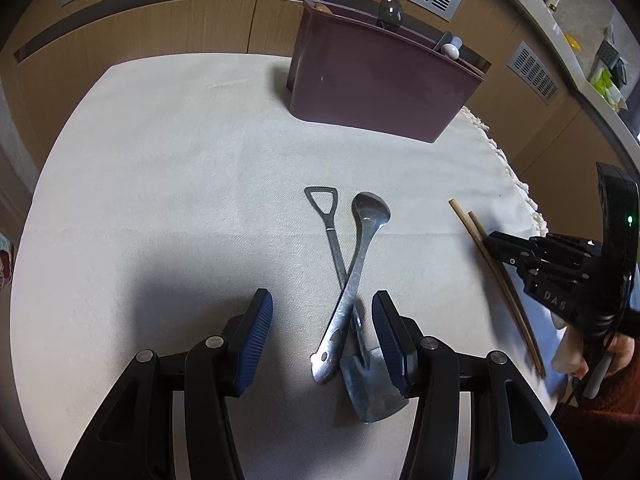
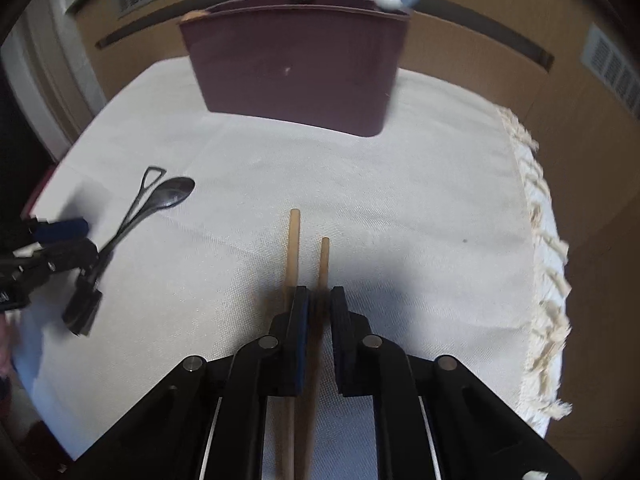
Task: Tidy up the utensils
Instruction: 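Grasp one wooden chopstick with the right gripper while the left gripper grasps the grey metal spoon, then carry the chopstick and spoon over the caddy and open both grippers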
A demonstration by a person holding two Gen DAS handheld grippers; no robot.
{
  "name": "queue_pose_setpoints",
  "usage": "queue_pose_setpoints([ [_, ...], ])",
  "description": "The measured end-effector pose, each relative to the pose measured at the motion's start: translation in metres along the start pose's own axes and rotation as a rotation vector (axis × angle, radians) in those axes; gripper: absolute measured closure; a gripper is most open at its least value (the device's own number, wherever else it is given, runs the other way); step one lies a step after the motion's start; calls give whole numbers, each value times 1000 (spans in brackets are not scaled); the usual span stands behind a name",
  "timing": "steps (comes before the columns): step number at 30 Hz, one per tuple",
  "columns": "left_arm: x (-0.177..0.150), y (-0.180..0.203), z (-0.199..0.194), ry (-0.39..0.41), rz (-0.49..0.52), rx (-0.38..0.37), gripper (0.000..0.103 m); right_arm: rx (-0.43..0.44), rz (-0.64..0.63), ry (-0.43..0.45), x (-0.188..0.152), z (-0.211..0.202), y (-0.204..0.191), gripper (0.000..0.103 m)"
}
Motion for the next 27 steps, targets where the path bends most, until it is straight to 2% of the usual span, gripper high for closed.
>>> queue_pose_setpoints([
  [2,5,7,2,0,24,-6,51,12,-10,-2,-1,-1,-1,99],
  [4,12,14,5,-3,69,3,51,34,32,5,-1,-6,10,99],
  [8,33,34,21,-21,194,44,52,94,113,66,-2,-31,32,99],
  [10,41,40,34,-52,238,67,62,112,141,104,0,-43,40,99],
  [13,46,46,46,-91,266,82,70,132,169,141,5,-55,46,99],
  [19,55,46,55,-109,256,107,75,122,164,206,19,-72,47,99],
  [23,56,47,50,-82,237,107,75,119,147,243,27,-84,46,99],
  [27,58,50,27,-14,180,42,75,126,144,264,33,-92,46,99],
])
Point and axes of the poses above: each gripper's, at about its wrist camera, not at the fingertips, and z roughly the way its jaws point, y to its right, x to its top, the point moved 10 cm from there along z, roughly the way its jaws point, and after that the axes turned 1 degree about -y, right-handed, at the moved point
